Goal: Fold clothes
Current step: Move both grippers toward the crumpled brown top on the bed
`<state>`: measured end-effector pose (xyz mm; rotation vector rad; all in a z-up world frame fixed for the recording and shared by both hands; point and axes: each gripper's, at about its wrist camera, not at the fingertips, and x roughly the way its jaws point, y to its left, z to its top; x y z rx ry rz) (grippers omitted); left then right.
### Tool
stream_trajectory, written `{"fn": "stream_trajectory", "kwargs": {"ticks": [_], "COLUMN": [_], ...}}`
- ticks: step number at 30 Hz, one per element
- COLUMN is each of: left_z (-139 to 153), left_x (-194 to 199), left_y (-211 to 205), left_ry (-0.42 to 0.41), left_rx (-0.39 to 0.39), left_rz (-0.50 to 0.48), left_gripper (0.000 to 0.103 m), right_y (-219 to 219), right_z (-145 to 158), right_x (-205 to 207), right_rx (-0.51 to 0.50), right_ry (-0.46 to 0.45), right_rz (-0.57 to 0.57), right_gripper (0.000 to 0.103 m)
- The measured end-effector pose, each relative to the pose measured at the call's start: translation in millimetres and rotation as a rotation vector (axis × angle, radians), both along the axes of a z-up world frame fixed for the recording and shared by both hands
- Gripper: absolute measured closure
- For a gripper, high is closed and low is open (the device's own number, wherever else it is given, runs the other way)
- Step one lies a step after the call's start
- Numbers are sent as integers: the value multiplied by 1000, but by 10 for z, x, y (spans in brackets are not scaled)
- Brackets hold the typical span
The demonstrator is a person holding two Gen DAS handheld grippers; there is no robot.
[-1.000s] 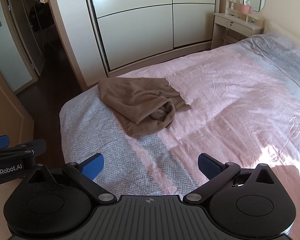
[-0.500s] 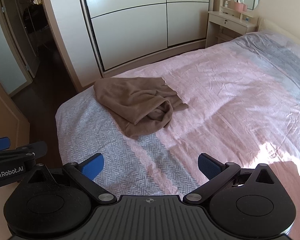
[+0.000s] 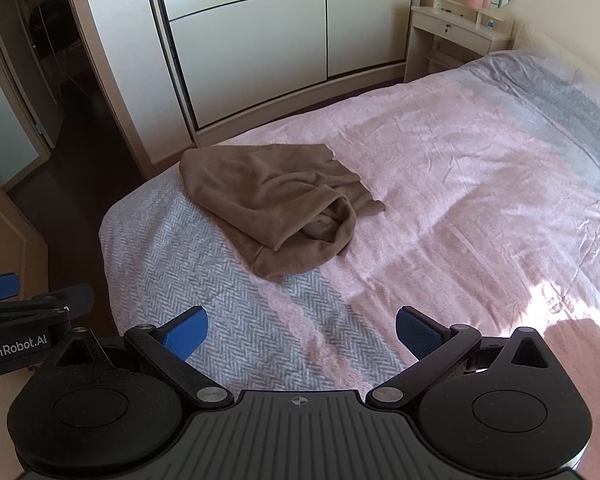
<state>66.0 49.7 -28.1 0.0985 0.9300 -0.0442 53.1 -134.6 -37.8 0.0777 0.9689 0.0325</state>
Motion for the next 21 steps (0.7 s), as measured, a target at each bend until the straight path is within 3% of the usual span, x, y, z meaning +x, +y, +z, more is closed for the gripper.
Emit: {"fn": "stream_trajectory", "kwargs": {"ticks": [14, 21], "left_z": [-281, -472], "left_x": [927, 1386], "left_y": [247, 291], "left_ry": [73, 123], "left_rx": [22, 16], "left_rz": [-54, -107], "left_gripper": [23, 23], "right_y": [236, 144], "right_z": [-328, -537], "right_x": [828, 1160], "right_rx": [2, 51], "right_ry": [83, 134], "right_rz": [-41, -121], "right_gripper": [1, 1]}}
